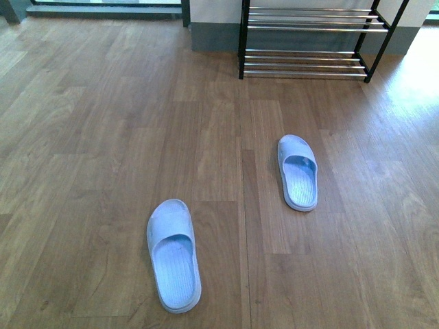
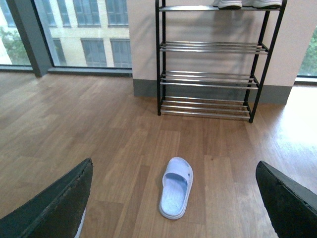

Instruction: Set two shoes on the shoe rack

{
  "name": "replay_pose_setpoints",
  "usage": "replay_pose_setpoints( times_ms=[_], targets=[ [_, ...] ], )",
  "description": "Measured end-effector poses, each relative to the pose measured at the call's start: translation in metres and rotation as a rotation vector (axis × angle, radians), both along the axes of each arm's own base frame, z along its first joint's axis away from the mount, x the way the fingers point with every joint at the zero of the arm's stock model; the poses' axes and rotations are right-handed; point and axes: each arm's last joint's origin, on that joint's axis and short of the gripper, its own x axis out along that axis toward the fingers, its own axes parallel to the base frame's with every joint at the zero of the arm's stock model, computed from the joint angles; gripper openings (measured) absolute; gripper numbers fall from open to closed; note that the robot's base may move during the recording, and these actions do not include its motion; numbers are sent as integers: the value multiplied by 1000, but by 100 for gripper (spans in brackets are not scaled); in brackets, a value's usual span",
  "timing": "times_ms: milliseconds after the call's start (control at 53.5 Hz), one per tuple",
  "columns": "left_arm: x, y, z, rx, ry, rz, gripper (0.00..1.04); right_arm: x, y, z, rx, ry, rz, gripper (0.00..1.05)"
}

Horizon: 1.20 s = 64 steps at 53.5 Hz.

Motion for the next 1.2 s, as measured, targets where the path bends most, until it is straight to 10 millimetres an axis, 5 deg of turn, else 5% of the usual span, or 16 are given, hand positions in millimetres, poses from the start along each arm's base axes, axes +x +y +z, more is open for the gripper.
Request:
replay_pose_setpoints(
  times_ms=[112,168,505,841,1196],
  targets=[
    [56,-17,-24,-30,184,-62,95,0,0,0,0,0,0,95],
    [83,-29,-59,-8,351,-99,95,0,0,0,0,0,0,95],
    [142,-72,-206,270,813,-358,95,0,0,0,0,0,0,95],
    [183,-85,-262,482,844,-441,95,0,0,0,0,0,0,95],
    [211,-105,-298,473,791,-495,95,0,0,0,0,0,0,95]
  ],
)
